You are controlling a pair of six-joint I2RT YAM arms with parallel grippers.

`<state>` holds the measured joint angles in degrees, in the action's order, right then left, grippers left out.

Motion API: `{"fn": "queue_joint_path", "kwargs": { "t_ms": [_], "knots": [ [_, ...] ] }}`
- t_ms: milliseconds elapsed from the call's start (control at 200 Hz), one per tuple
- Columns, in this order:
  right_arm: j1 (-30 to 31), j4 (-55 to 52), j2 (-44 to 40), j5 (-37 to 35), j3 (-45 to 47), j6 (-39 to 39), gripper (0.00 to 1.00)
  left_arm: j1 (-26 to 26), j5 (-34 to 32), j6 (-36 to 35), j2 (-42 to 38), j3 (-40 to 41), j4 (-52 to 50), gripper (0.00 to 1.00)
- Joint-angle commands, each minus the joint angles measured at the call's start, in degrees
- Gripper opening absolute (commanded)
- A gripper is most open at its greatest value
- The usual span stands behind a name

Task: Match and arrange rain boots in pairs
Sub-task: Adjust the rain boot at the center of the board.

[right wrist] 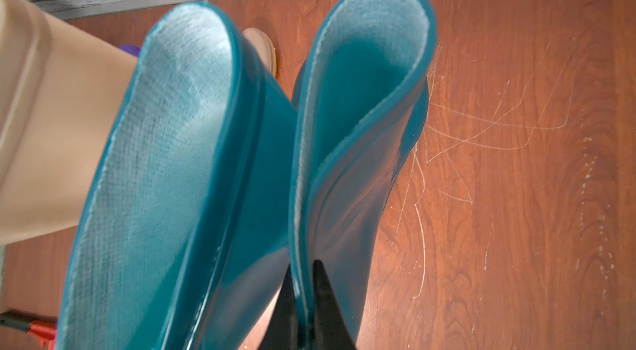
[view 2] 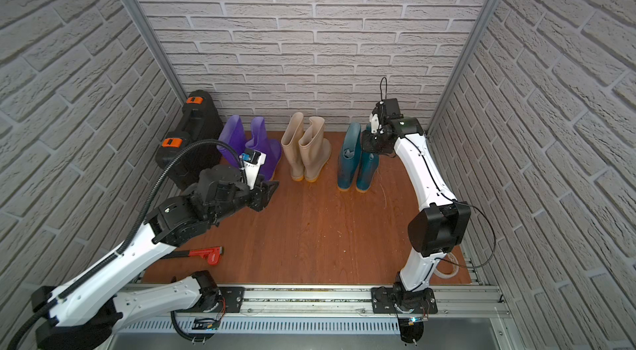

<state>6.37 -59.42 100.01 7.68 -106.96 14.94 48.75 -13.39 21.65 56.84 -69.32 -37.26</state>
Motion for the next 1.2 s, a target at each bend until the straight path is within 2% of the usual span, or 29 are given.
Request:
{"fn": "queue_joint_path", "kwargs": {
  "t_ms": [0, 195, 285, 485, 705, 895, 945, 1020, 1155, 1170, 1190],
  "knots": [
    [0.25, 3.56, -3.54, 3.39, 0.65, 1.16, 0.06, -0.34, 0.0, -0.4, -0.25, -0.36, 3.12, 0.53],
    [0.31, 3.26, -3.92, 2.7, 0.87, 0.91, 0.13, -0.41, -0.71, -0.83, 0.43, -0.68, 3.51, 0.54],
    [0.3, 3.43, -4.37, 2.63, 1.24, 0.71, 0.26, -0.41, -1.43, -0.98, 0.66, -0.72, 3.89, 0.56],
    [0.24, 2.91, -6.91, 0.83, 1.44, -0.05, 0.4, -0.45, -3.7, -2.69, 1.56, -1.79, 4.26, 0.62],
    [0.22, 2.73, -12.09, -2.47, 3.46, -1.64, 0.55, -0.93, -7.29, -7.78, 2.92, -5.52, 4.21, 0.77],
    [0.13, 2.82, -17.02, -3.68, 6.37, -4.06, 0.7, -2.89, -8.48, -12.89, 4.97, -9.75, 4.77, 0.98],
    [0.13, 3.2, -18.26, -2.89, 7.65, -4.98, 0.79, -3.45, -8.71, -14.2, 5.66, -11.29, 4.57, 0.98],
    [0.13, 3.93, -19.92, -2.09, 9.87, -5.85, 0.86, -4.31, -8.9, -15.87, 6.7, -13.38, 4.65, 0.98],
    [0.09, 5.86, -23.55, -2.82, 14.22, -5.67, 0.88, -5.51, -9.02, -17.32, 8.12, -16.4, 3.99, 0.98],
    [0.13, 6.4, -24.2, -2.89, 14.91, -5.63, 0.97, -5.69, -8.94, -17.26, 8.3, -16.76, 3.62, 0.98],
    [0.13, 7.17, -25.02, -3.08, 15.81, -5.5, 1.0, -5.88, -8.91, -17.13, 8.65, -17.24, 3.01, 0.98]
  ]
}}
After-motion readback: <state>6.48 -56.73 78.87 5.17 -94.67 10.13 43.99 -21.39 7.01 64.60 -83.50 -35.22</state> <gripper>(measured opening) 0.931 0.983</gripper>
